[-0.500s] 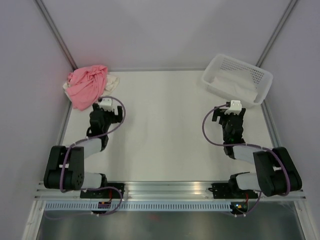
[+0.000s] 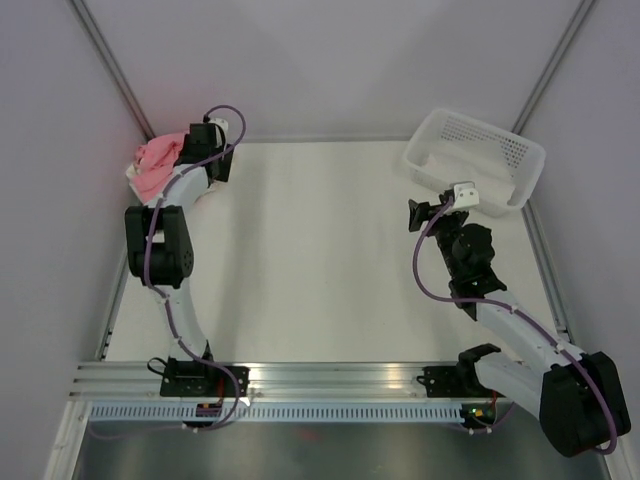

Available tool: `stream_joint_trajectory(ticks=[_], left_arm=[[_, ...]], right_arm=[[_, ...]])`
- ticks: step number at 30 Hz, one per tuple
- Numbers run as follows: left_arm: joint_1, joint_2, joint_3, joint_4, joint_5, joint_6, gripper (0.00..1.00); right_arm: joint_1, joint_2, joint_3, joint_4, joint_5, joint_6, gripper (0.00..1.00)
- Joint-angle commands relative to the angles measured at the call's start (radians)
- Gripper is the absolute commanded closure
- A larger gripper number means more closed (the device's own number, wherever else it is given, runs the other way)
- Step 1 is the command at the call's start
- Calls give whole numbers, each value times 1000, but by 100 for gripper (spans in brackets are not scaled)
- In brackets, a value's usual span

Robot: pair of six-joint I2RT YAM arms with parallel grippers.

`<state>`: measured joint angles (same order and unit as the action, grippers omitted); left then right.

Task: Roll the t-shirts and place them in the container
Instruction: Grab a tshirt with the left arm

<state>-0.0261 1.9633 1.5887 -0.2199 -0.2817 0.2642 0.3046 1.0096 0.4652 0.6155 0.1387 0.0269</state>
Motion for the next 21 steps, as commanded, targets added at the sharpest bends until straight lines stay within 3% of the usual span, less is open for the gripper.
stream_joint_trajectory(ticks=[1, 6, 13, 15, 18, 21], left_arm=[[56, 97, 114, -148, -108, 56, 16], [57, 241, 278, -170, -149, 53, 29], [57, 344, 375, -171, -168, 81, 42], [55, 371, 389, -179, -131, 92, 43], [57, 407, 418, -229, -74, 90, 33], [60, 422, 435, -251, -51, 78, 31]], right_arm=[[37, -11, 21, -86, -65, 4, 22], [64, -5, -2, -74, -65, -1, 21], [73, 6, -16, -43, -85, 1, 20], [76, 14, -14, -43, -94, 1, 20], [82, 17, -5, -59, -97, -1, 19], [83, 17, -3, -65, -91, -4, 19]])
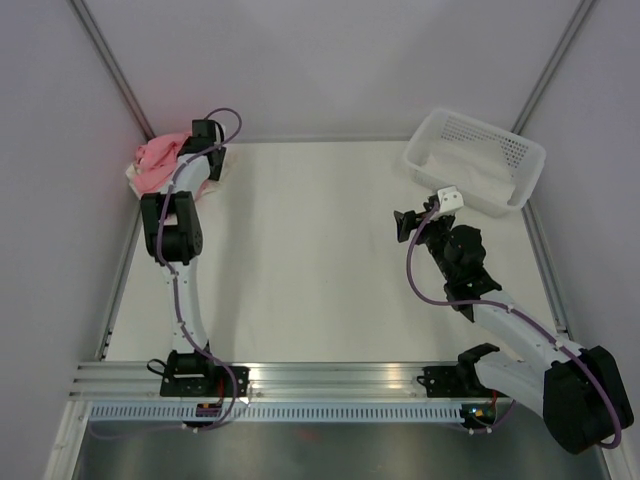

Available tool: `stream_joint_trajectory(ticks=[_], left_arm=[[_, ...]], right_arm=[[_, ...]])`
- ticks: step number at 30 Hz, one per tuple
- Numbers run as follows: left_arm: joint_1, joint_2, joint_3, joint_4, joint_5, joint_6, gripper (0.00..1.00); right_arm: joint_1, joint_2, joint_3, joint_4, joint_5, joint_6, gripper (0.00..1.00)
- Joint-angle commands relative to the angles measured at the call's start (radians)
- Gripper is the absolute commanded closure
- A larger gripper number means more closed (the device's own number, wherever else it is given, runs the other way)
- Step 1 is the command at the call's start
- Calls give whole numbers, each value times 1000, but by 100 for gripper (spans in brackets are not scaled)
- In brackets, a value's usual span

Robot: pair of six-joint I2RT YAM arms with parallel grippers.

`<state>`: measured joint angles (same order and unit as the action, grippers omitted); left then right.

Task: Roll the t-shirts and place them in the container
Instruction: Grab a tshirt with the left arm

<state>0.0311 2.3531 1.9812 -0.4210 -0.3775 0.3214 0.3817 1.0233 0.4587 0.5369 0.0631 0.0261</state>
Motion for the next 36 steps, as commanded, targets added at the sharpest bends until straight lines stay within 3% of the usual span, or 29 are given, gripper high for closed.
stream_joint_trajectory(ticks=[1, 3, 4, 7, 8, 19, 25, 30, 36], left_arm=[[4, 46, 56, -55, 29, 21, 34], [16, 66, 85, -61, 12, 10, 42], [21, 77, 90, -62, 5, 2, 61], [30, 51, 79, -62, 8, -28, 92], [29, 38, 70, -62, 18, -31, 96], [18, -201, -64, -61, 75, -70, 98], [-19, -391, -218, -59, 158, -56, 98], [-114, -541, -341, -56, 259, -24, 98], [-226, -713, -424, -73, 267, 39, 98]], right_arm=[[6, 3, 1, 14, -17, -5, 19], [6, 3, 1, 12, -17, -6, 19], [8, 1, 3, 12, -17, -9, 19], [9, -6, 3, 8, -11, -14, 19], [11, -8, 1, 6, -11, -15, 19], [14, -17, 11, -12, -5, -18, 19], [17, -17, 35, -38, -5, 4, 19], [28, -26, 69, -78, -2, 6, 19], [46, -42, 97, -109, -2, 6, 20]])
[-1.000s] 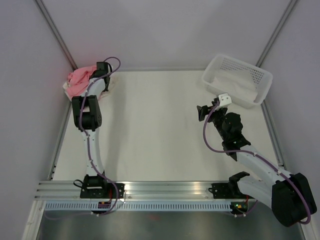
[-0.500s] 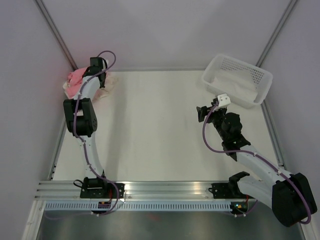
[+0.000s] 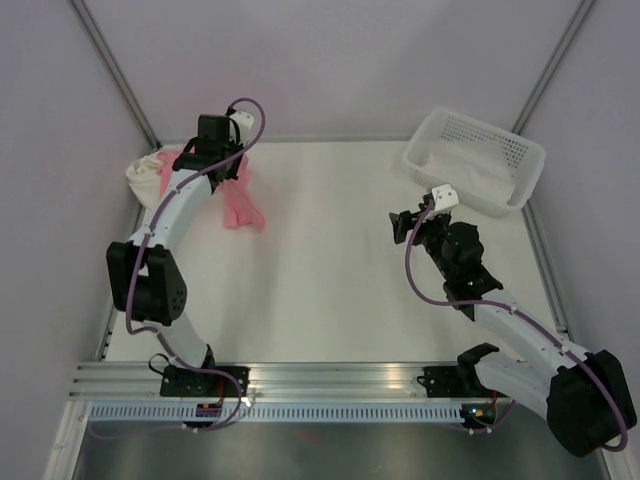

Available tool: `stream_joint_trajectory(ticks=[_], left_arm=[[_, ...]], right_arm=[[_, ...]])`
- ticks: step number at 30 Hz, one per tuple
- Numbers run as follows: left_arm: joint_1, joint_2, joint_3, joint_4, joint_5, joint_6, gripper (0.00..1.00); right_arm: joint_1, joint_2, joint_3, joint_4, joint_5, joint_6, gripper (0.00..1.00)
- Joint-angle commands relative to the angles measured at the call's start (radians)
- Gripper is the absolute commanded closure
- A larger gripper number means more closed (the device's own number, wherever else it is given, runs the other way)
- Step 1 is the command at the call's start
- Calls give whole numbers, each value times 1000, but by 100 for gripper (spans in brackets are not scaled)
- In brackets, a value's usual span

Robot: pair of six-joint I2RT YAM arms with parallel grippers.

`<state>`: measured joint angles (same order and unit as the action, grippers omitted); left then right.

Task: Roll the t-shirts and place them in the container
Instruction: Grab a tshirt with the left arm, then move the tshirt to the center of the board, then flatten the tshirt

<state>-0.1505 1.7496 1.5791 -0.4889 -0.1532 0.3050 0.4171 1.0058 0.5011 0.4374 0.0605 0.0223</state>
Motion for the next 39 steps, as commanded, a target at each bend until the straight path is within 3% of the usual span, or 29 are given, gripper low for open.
stream_joint_trajectory(ticks=[1, 7, 14, 16, 22, 24, 25, 26, 29, 31, 36, 39], left_arm=[[-63, -158, -28, -16, 50, 68, 98], [-231, -323, 8, -175, 216, 63, 98], [-285, -409, 45, -339, 434, 43, 98], [-284, -418, -20, -343, 416, 58, 98], [-270, -372, -328, -222, 126, 115, 98], [-247, -346, -392, -159, 83, 135, 88], [-213, -317, -430, -146, 84, 137, 78], [-195, -300, -439, -136, 78, 132, 41], [-133, -285, -458, -140, 70, 109, 20], [-124, -332, -490, -143, 70, 106, 20], [-135, -420, -571, -252, 199, 118, 32], [-155, -406, -660, -260, 201, 128, 32]], right_arm=[[15, -26, 62, -26, -5, 11, 20], [37, -30, 123, -78, -56, 27, 20], [52, -13, 195, -129, -139, 64, 20], [54, -4, 203, -149, -128, 64, 20], [52, 77, 238, -261, -100, 51, 20], [52, 109, 263, -304, -91, 73, 21], [54, 146, 286, -354, -74, 85, 21], [55, 164, 296, -379, -74, 100, 22], [71, 238, 326, -475, -67, 136, 27], [109, 290, 332, -520, -35, 143, 28], [244, 395, 352, -621, 44, 130, 35], [299, 409, 341, -647, 70, 119, 37]])
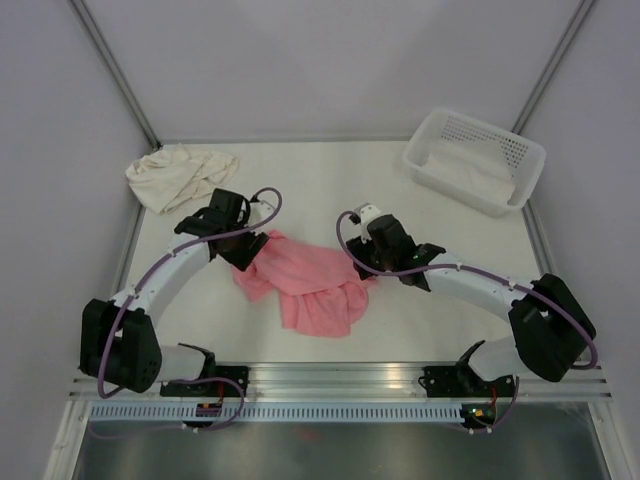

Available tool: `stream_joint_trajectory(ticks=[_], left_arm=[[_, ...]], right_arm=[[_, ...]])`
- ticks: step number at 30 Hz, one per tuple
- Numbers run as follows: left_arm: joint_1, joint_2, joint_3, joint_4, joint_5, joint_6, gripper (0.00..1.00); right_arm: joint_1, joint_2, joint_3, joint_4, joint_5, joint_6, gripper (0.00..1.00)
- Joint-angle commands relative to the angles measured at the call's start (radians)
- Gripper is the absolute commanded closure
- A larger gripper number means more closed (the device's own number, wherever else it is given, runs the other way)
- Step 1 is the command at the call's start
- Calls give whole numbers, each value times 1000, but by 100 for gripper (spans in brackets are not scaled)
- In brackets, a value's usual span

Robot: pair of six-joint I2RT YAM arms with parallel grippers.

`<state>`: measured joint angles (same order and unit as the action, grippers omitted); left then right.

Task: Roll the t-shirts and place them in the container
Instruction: Flatten the tshirt

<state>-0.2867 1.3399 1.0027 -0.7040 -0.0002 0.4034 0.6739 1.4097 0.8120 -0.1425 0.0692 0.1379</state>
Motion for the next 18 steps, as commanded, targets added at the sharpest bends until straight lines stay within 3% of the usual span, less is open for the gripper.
stream_joint_trajectory(ticks=[1, 7, 13, 15, 16, 17, 18], left_arm=[[-22, 14, -105, -42, 54, 31, 32], [-49, 128, -193, 96, 65, -11, 27], [-52, 128, -220, 193, 35, -47, 32], [-52, 128, -222, 201, 40, -54, 46], [-52, 128, -219, 202, 29, -54, 66], [-52, 125, -219, 202, 17, -54, 82], [-52, 119, -211, 204, 5, -57, 97]], right_arm=[[58, 5, 12, -63, 64, -23, 35], [121, 100, 47, -83, 98, -60, 28], [122, 143, 33, -98, 69, -28, 27], [121, 140, 32, -100, 122, 6, 33], [121, 141, 39, -104, 191, 14, 40], [121, 141, 44, -111, 225, 25, 59], [119, 138, 53, -123, 256, 34, 69]])
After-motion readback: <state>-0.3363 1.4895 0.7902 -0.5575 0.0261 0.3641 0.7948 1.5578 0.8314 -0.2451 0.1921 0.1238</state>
